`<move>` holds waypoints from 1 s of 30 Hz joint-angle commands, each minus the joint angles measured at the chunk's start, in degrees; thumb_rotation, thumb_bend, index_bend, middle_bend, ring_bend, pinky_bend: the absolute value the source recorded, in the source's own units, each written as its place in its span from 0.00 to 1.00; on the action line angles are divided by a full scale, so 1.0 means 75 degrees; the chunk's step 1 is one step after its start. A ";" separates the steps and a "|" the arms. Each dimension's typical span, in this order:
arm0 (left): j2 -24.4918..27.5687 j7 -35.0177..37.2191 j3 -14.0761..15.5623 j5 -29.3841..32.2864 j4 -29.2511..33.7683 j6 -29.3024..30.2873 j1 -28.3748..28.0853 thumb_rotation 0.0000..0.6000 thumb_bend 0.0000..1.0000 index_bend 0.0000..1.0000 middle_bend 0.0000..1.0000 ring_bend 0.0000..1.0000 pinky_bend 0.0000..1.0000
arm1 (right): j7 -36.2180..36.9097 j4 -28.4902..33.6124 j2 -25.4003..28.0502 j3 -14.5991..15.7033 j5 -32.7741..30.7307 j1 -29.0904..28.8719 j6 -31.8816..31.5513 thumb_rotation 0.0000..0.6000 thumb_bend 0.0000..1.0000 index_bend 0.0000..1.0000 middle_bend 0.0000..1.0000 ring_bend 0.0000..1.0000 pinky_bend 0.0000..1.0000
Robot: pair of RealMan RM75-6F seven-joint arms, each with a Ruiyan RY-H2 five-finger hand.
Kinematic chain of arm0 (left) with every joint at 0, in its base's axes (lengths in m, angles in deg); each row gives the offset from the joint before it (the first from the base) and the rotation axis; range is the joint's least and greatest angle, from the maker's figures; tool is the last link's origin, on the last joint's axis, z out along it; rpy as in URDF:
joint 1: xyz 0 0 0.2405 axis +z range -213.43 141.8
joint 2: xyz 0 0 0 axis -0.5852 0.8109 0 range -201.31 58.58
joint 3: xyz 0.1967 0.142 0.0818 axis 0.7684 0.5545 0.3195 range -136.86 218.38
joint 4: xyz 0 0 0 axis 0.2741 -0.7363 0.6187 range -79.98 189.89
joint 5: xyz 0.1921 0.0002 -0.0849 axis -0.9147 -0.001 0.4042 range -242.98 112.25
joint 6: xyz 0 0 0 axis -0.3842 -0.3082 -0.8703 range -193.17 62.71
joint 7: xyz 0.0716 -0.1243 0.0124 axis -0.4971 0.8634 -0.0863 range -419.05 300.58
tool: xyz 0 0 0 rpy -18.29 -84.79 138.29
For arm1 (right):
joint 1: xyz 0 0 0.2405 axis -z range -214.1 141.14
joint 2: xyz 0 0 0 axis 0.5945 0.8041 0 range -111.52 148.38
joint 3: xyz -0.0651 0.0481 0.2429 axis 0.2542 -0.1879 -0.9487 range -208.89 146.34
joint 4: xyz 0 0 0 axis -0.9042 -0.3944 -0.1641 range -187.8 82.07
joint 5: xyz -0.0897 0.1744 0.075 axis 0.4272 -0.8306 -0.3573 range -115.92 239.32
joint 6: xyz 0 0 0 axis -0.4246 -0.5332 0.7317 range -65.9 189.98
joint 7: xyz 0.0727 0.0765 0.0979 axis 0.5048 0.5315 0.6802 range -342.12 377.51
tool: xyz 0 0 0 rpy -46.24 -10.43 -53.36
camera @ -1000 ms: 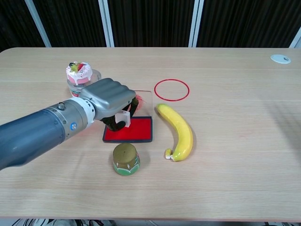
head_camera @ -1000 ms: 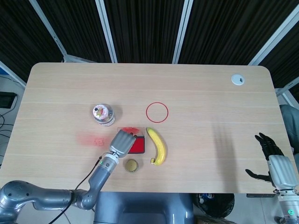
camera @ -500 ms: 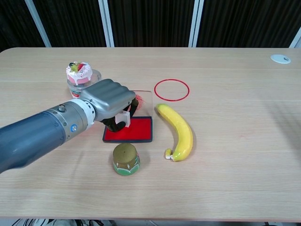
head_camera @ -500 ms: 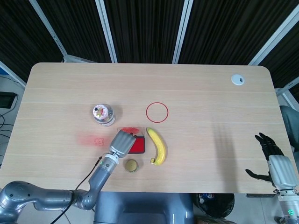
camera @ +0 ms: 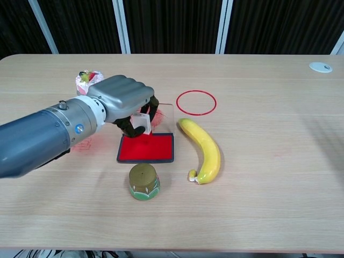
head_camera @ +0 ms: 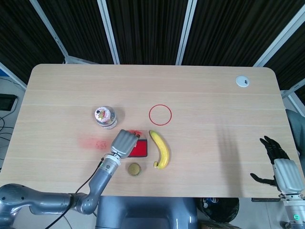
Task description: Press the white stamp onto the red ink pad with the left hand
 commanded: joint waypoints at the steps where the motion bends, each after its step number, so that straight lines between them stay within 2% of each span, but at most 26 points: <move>1: 0.0274 0.0026 0.0002 -0.0084 0.0331 0.0139 0.0070 1.00 0.53 0.75 0.75 0.61 0.66 | -0.0002 0.0000 -0.0001 -0.0003 -0.0003 0.0002 -0.0005 1.00 0.10 0.00 0.00 0.00 0.18; 9: 0.0968 0.0273 0.0413 -0.0348 0.0936 0.0433 0.0479 1.00 0.53 0.75 0.75 0.61 0.66 | -0.0020 0.0006 0.0000 0.0008 0.0015 0.0008 -0.0016 1.00 0.10 0.00 0.00 0.00 0.18; 16: 0.1485 0.0760 0.0857 -0.0665 0.1038 0.0610 0.0953 1.00 0.53 0.74 0.74 0.60 0.66 | -0.0046 0.0011 -0.0006 0.0009 0.0026 0.0013 -0.0033 1.00 0.10 0.00 0.00 0.00 0.18; 30: 0.1516 0.1337 0.0857 -0.0601 0.0051 0.0352 0.1288 1.00 0.53 0.69 0.68 0.55 0.62 | -0.0054 0.0026 -0.0004 0.0004 0.0000 0.0007 -0.0009 1.00 0.10 0.00 0.00 0.00 0.18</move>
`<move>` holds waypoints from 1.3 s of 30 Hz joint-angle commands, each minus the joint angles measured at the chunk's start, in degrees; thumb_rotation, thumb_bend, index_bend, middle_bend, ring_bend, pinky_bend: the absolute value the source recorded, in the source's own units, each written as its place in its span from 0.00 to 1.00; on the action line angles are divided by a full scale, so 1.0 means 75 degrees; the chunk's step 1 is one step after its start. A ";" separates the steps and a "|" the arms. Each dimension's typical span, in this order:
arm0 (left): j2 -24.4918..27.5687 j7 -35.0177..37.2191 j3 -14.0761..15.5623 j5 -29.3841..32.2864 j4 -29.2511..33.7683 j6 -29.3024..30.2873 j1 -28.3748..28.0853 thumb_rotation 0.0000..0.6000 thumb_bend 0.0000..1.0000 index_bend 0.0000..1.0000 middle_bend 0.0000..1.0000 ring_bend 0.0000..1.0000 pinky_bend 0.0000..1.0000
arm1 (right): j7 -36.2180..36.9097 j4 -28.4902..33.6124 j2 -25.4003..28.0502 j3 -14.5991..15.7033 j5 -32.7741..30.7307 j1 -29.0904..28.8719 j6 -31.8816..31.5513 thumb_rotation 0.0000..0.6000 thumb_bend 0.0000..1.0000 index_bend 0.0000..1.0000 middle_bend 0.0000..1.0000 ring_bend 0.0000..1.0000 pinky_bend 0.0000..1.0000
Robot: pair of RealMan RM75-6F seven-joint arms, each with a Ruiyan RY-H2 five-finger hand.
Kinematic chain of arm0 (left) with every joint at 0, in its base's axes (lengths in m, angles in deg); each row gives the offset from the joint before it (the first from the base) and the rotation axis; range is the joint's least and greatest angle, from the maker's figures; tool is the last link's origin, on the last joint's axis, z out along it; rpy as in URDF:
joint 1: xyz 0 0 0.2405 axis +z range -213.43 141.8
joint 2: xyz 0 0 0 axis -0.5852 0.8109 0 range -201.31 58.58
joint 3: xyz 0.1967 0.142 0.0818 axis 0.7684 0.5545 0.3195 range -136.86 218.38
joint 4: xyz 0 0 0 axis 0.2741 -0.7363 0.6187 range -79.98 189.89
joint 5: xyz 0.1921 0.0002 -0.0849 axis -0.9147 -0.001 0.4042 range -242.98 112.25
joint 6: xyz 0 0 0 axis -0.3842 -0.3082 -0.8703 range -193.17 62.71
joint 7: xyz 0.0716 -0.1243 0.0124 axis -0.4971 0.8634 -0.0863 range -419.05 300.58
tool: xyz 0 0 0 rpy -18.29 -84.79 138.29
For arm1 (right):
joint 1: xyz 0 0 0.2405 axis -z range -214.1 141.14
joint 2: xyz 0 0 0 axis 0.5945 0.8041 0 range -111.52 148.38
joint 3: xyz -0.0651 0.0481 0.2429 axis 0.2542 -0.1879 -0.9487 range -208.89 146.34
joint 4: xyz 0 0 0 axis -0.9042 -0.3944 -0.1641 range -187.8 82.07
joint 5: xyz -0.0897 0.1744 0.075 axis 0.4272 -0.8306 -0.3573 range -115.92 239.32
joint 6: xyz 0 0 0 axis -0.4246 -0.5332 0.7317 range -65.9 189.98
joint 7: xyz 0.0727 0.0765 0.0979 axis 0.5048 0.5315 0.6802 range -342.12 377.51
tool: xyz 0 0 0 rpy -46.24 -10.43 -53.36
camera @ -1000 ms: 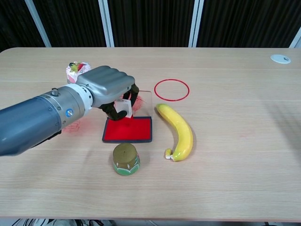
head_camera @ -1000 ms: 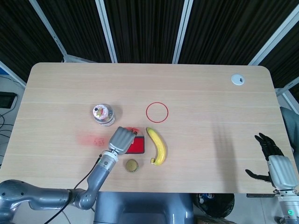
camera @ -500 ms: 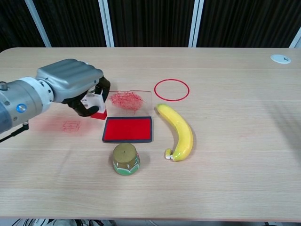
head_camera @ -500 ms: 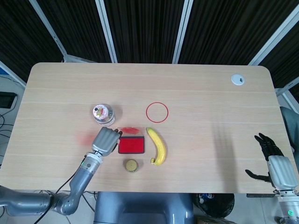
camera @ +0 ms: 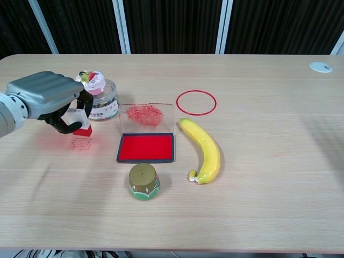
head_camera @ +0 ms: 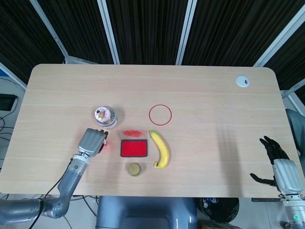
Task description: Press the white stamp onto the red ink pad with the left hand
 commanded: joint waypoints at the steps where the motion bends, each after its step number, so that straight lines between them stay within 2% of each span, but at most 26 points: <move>1: -0.0076 0.0079 -0.0020 0.0035 -0.0239 -0.0107 0.0047 1.00 0.53 0.69 0.68 0.55 0.62 | 0.0004 0.0003 0.0001 0.0000 -0.0002 -0.0001 0.0004 1.00 0.10 0.00 0.00 0.00 0.18; 18: -0.0500 0.0131 -0.0027 0.0086 -0.0977 -0.0446 0.0163 1.00 0.52 0.64 0.63 0.50 0.58 | -0.0024 0.0021 0.0001 -0.0001 -0.0015 0.0004 0.0005 1.00 0.10 0.00 0.00 0.00 0.18; 39: -0.0544 -0.0414 -0.0138 0.0472 -0.0904 -0.0608 0.0180 1.00 0.46 0.52 0.52 0.42 0.50 | -0.0044 0.0025 -0.0006 -0.0001 -0.0004 0.0009 -0.0009 1.00 0.10 0.00 0.00 0.00 0.18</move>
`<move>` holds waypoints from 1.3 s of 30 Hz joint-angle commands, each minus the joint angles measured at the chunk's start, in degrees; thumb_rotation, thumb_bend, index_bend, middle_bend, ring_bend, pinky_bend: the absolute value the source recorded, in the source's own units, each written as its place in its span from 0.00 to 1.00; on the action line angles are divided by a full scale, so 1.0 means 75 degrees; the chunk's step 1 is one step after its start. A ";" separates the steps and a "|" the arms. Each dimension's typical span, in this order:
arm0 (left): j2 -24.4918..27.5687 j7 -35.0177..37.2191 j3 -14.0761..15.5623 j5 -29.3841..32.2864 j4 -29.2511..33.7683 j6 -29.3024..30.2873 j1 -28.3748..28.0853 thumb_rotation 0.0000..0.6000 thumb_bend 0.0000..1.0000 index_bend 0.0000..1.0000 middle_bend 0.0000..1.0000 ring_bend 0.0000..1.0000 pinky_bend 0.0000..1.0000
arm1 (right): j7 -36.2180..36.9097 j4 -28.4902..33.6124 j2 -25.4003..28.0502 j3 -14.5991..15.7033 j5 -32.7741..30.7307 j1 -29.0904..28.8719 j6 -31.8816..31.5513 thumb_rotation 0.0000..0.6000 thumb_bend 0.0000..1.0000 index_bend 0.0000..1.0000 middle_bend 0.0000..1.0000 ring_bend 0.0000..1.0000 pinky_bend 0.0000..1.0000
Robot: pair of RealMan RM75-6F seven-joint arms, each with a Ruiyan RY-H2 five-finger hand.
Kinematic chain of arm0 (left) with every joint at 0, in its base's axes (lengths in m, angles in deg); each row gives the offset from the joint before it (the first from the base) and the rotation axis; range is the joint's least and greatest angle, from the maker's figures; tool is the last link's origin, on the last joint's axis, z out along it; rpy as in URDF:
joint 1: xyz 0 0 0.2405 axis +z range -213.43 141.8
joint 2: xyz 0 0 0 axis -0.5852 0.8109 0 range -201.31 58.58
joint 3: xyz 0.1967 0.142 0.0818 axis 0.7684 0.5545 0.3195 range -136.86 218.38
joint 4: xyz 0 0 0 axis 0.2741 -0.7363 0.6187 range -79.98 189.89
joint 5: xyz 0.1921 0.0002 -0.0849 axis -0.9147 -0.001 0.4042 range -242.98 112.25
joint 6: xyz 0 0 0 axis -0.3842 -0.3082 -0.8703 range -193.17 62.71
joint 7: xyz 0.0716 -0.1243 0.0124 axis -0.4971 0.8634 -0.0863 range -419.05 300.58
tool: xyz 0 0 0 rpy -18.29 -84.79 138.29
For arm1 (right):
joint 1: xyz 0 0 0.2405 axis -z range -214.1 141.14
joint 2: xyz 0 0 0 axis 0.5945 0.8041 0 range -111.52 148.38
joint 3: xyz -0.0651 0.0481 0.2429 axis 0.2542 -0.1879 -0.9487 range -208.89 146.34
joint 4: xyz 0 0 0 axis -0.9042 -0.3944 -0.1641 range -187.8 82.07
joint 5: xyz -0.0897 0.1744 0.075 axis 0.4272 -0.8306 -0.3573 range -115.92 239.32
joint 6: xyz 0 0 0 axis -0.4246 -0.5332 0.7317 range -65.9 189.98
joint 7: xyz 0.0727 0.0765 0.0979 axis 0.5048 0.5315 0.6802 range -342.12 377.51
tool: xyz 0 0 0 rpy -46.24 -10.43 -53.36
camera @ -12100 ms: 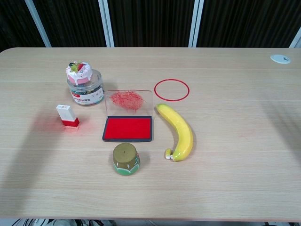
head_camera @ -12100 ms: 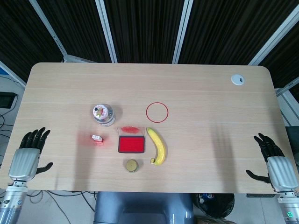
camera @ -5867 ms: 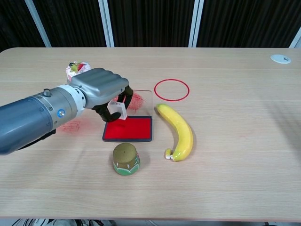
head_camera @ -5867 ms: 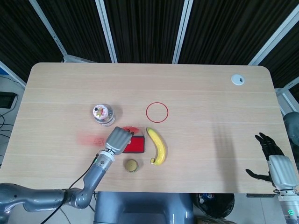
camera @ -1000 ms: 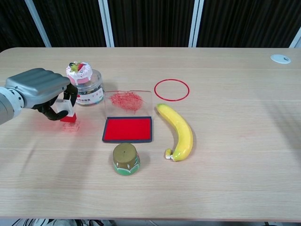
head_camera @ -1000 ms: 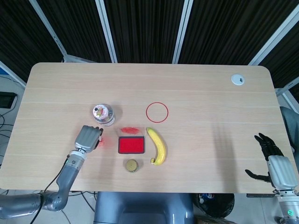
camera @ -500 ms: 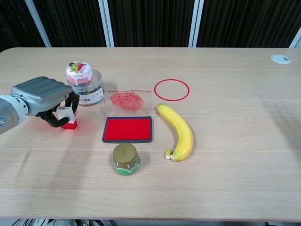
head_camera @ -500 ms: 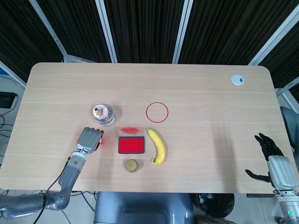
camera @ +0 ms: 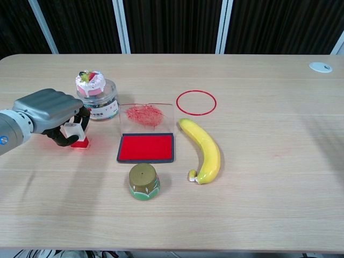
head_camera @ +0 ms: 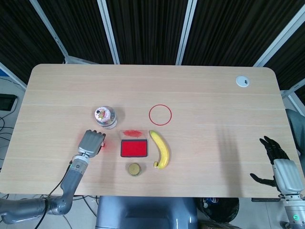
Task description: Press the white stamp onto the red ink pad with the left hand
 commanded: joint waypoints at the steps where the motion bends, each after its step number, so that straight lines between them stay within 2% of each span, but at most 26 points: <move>1: 0.0018 -0.0078 -0.0010 0.0076 0.0041 -0.0019 -0.0003 1.00 0.46 0.52 0.51 0.41 0.50 | -0.0002 0.0004 -0.0001 0.0001 -0.0001 0.0001 0.0001 1.00 0.10 0.00 0.00 0.00 0.18; 30: 0.0117 -0.0546 -0.0013 0.0545 0.0247 -0.0039 -0.0064 1.00 0.42 0.40 0.40 0.34 0.45 | -0.0005 0.0016 0.0004 0.0007 0.0013 0.0007 -0.0009 1.00 0.10 0.00 0.00 0.00 0.18; 35: 0.0157 -0.0571 -0.0008 0.0555 0.0282 -0.0008 -0.0072 1.00 0.34 0.35 0.35 0.32 0.42 | -0.0007 0.0018 0.0003 0.0006 0.0012 0.0007 -0.0010 1.00 0.11 0.00 0.00 0.00 0.18; 39: 0.0200 -0.0555 -0.0034 0.0551 0.0322 0.0062 -0.0065 1.00 0.22 0.28 0.24 0.23 0.35 | 0.0003 0.0019 0.0006 0.0006 0.0009 0.0010 -0.0011 1.00 0.11 0.00 0.00 0.00 0.18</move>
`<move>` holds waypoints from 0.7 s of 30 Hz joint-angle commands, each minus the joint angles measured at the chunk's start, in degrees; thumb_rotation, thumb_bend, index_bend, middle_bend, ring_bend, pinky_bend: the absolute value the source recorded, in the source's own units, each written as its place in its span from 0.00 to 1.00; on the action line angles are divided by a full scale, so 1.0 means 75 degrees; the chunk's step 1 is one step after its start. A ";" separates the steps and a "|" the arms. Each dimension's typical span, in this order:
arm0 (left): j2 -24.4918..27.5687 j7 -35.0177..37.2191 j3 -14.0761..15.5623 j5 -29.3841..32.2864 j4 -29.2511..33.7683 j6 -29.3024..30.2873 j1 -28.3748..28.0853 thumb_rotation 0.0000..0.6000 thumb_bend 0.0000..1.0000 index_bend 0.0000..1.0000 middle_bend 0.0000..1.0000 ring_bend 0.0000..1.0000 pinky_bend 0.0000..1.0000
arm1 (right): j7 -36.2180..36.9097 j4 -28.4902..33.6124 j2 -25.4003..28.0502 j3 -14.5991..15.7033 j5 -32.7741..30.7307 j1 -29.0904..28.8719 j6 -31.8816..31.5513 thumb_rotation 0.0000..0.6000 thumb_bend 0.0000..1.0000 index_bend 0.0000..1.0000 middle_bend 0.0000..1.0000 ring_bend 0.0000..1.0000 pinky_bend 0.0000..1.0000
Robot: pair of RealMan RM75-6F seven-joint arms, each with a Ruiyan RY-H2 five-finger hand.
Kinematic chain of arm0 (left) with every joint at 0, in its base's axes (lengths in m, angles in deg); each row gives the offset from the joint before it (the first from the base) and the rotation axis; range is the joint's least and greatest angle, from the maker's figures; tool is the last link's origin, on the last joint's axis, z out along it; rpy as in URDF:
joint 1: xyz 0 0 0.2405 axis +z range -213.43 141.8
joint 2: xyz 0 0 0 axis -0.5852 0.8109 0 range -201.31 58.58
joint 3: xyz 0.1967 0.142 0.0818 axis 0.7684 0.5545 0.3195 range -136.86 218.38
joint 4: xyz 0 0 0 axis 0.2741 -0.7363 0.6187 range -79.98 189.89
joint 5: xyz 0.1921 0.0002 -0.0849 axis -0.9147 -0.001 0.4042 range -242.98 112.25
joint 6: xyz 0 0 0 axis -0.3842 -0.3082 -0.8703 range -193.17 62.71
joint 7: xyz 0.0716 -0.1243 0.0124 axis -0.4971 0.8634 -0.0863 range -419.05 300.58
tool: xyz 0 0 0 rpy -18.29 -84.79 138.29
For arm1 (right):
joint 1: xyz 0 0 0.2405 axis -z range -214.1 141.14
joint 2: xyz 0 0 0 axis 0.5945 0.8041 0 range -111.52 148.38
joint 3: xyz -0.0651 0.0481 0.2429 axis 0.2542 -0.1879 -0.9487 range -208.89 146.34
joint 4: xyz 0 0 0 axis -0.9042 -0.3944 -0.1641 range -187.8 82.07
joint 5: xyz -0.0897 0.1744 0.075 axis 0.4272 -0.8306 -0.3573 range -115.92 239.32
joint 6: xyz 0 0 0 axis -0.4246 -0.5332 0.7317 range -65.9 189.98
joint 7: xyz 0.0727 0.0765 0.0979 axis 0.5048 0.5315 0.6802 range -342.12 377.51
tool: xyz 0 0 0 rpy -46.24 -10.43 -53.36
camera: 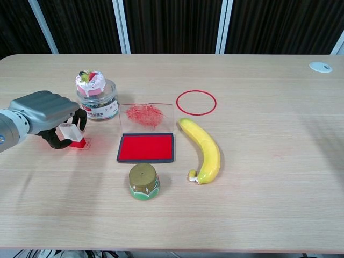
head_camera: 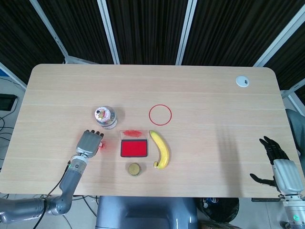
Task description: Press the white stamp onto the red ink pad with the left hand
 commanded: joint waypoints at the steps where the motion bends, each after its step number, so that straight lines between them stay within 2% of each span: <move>1: 0.0034 0.0028 -0.0025 -0.0019 0.0032 0.0044 0.0005 1.00 0.19 0.26 0.22 0.22 0.32 | -0.0003 0.0000 0.0001 -0.0001 0.0001 0.0000 -0.0002 1.00 0.10 0.00 0.00 0.00 0.18; 4: 0.0155 0.0140 -0.0061 -0.0158 0.0160 0.0160 0.0033 1.00 0.13 0.22 0.17 0.18 0.28 | -0.0013 0.0003 -0.0001 0.0002 0.0003 0.0001 0.0000 1.00 0.10 0.00 0.00 0.00 0.18; 12: 0.0812 0.0634 0.0066 -0.0730 0.1163 0.0689 0.0391 1.00 0.13 0.16 0.14 0.15 0.25 | -0.0091 -0.0016 -0.0008 0.0004 0.0021 0.0003 -0.0018 1.00 0.11 0.00 0.00 0.00 0.18; 17: 0.1489 0.1520 0.0317 -0.1712 0.1947 0.1388 0.0941 1.00 0.13 0.16 0.13 0.15 0.25 | -0.0148 -0.0039 -0.0023 0.0008 0.0046 0.0009 -0.0046 1.00 0.10 0.00 0.00 0.00 0.18; 21: 0.2194 0.2304 0.0634 -0.2568 0.2375 0.2134 0.1544 1.00 0.13 0.12 0.09 0.12 0.22 | -0.0228 -0.0046 -0.0030 0.0006 0.0057 0.0025 -0.0089 1.00 0.11 0.00 0.00 0.00 0.18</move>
